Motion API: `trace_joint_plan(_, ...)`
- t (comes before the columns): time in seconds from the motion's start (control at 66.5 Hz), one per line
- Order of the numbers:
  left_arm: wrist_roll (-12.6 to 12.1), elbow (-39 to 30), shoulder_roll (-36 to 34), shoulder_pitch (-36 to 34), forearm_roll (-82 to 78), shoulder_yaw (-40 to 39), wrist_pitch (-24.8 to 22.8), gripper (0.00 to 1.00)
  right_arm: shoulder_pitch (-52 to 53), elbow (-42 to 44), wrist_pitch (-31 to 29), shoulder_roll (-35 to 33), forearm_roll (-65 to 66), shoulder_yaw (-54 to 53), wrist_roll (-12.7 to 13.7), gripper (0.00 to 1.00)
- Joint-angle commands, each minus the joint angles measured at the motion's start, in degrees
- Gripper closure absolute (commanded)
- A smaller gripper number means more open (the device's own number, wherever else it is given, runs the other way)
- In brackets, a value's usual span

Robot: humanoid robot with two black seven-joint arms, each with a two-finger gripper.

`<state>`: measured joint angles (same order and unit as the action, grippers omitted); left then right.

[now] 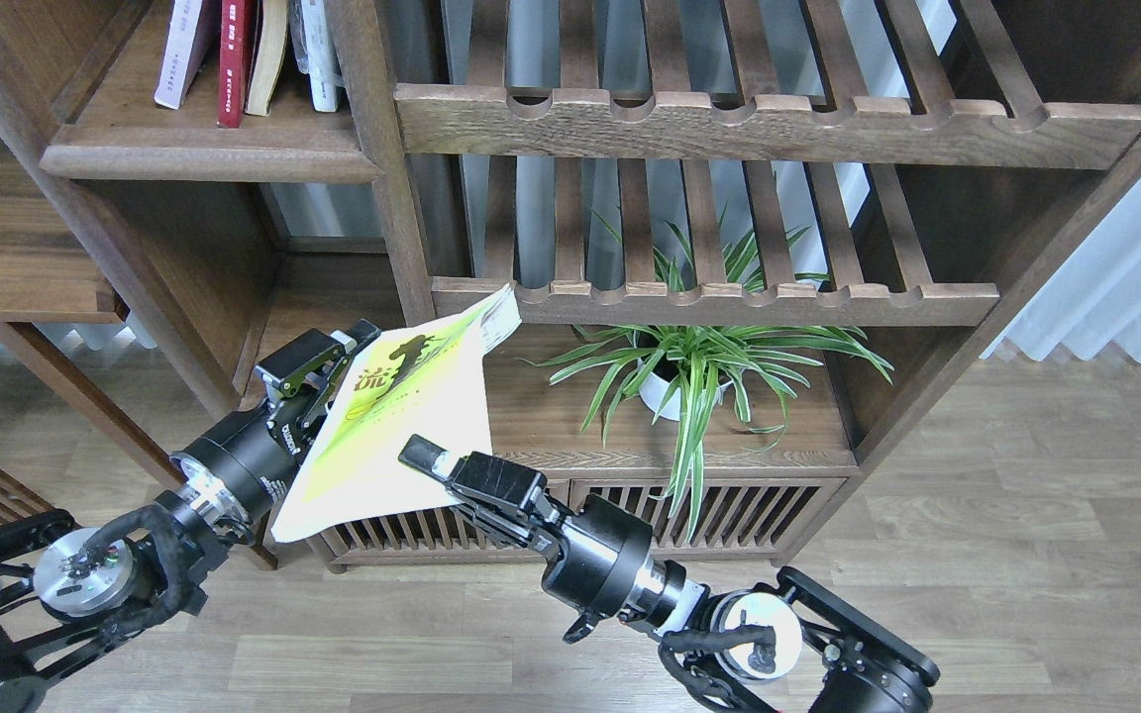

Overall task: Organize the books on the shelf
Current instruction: 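Grasp the yellow-green book with the left gripper and release the right gripper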

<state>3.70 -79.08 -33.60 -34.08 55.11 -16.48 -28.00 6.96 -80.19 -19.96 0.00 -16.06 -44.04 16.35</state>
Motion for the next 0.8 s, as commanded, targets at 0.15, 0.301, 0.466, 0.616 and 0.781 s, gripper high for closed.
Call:
trace_joint_plan(0.15,0.16,0.15,-0.24,0.24,-0.27,1.72,0.00,0.80,-0.10,0.03,0.00,0.00,-0.03,0.01,-0.09,0.94)
trace_joint_plan(0.301,0.25,0.51,-0.94,0.15,-1.05,3.12,0.00,0.95,-0.10,0.03,-0.08,0.00,-0.03,0.01,-0.09,0.94)
trace_joint_plan(0.466,0.43,0.42,-3.22,0.15,-3.25,3.74,0.00,0.96,0.07,0.82,0.00,0.00,0.24,-0.87,-0.27,0.93)
trace_joint_plan(0.616,0.87,0.24,-4.72,0.15,-3.78,4.18,0.00,0.99,0.25,2.66,-0.08,0.00,0.32,-2.54,-0.27,0.93)
trace_joint_plan(0.781,0.96,0.24,-6.92,0.24,-4.48,4.27,0.00,0.99,0.60,5.21,-0.17,0.00,0.41,-5.17,-0.18,0.90)
